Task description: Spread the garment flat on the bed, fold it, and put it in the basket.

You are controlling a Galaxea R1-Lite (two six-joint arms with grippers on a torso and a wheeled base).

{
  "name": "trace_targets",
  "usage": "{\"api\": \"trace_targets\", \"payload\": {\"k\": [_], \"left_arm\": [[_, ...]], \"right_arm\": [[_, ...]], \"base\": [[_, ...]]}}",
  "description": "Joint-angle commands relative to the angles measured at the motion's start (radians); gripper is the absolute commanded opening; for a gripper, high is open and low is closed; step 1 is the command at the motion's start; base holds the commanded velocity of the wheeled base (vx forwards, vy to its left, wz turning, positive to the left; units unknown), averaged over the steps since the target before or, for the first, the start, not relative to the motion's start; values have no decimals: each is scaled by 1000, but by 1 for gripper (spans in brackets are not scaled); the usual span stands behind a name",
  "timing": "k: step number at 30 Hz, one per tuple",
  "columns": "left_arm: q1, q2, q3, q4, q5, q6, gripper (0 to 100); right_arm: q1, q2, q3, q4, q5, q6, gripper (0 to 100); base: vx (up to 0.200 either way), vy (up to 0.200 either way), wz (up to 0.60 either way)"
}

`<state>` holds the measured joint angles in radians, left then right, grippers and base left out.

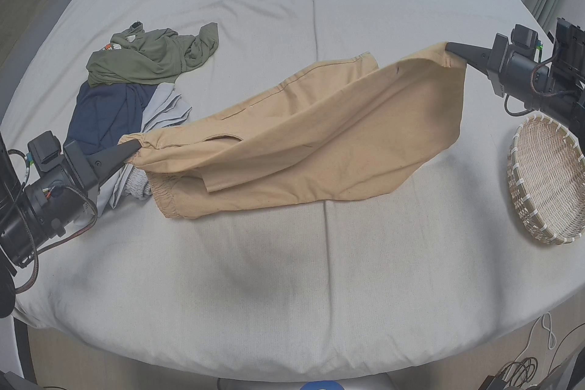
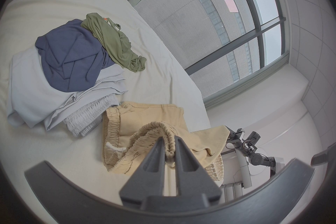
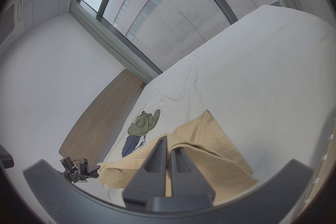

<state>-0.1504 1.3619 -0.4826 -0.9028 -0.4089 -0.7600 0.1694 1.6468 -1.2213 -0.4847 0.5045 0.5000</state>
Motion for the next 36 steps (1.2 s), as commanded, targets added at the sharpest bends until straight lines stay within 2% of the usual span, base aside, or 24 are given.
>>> {"api": "trace_targets", "payload": {"k": [1,19,25,26,28,29,33,36], "left_arm": [[3,16,1,-24,2,-2,0],[14,89,4,-62,1,-28,0],[25,132,-4,-90,5,-32,0],[26,146,-4,-107,10,-35,0],[29,177,-4,-136,15,-41,0],[31,197,-7,-150,16,-44,100],[35,247,-8,-191,18,-44,100],[35,263,-14,-192,52,-45,100]], "right_arm": [[13,59,-55,0,-1,2,0],[22,185,-158,-34,-4,8,0],[24,284,-219,-101,-9,8,0],[25,300,-222,-112,-7,8,100],[24,326,-238,-134,-11,11,100],[24,346,-250,-150,-12,12,100],[18,383,-267,-206,-27,32,100],[18,377,-244,-229,-29,37,100]], "base": [[0,0,0],[0,0,0],[0,0,0],[0,0,0],[0,0,0],[0,0,0],[0,0,0],[0,0,0]]}}
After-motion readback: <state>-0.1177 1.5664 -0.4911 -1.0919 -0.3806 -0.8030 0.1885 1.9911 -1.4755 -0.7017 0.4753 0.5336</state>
